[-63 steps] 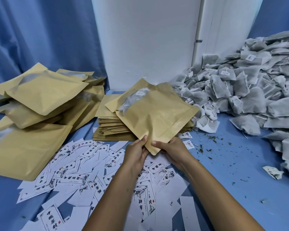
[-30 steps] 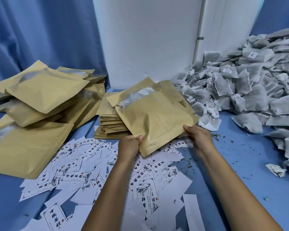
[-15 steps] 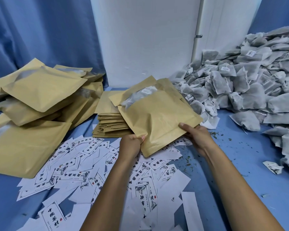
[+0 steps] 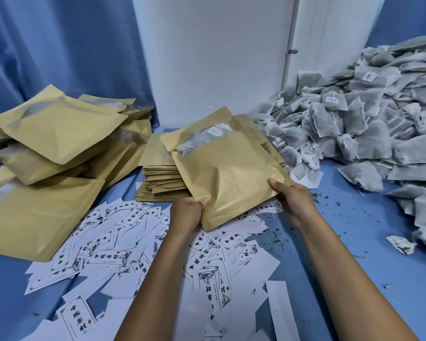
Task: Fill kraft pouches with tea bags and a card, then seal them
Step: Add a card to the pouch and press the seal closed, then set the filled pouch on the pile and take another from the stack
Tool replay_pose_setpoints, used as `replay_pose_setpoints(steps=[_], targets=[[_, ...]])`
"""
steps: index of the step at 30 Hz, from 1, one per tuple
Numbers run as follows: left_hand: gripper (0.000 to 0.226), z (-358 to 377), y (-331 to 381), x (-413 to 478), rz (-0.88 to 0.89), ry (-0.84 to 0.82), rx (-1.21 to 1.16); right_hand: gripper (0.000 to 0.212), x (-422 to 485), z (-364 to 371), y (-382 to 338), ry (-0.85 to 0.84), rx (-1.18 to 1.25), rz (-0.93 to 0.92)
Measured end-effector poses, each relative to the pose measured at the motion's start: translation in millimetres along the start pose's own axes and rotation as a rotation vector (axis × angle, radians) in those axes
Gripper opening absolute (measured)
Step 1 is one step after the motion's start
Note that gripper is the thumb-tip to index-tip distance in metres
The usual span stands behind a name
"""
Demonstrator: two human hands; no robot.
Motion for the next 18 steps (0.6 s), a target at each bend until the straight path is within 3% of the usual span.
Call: replay_pose_setpoints(steps=[8, 11, 13, 18], targets=[[0.009, -3, 0, 2, 0.011, 0.042, -0.039, 0.011, 7, -10, -2, 0.085, -0.247, -0.118], [0.012, 0, 0, -1, -0.025, 0.082, -0.257, 0.009, 3, 3, 3, -0.01, -0.139, -0.058], [0.006, 8, 1, -5, -0.073, 0.023, -0.451, 0.018, -3, 17, 10, -0.066, -0.087, -0.052], [0.039, 14, 8, -11, -0.087, -0.159, -0.466, 0.013, -15, 25, 12, 0.074, -0.204, -0.148]])
Point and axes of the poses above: each hand's wrist, its own x-axis towards the middle knuckle, its own z-axis out of the palm, y = z × x, the point moved 6 cm from there along x, towards the middle knuckle, and after that the axes turned 4 degrees about x, right-handed, at the moved point
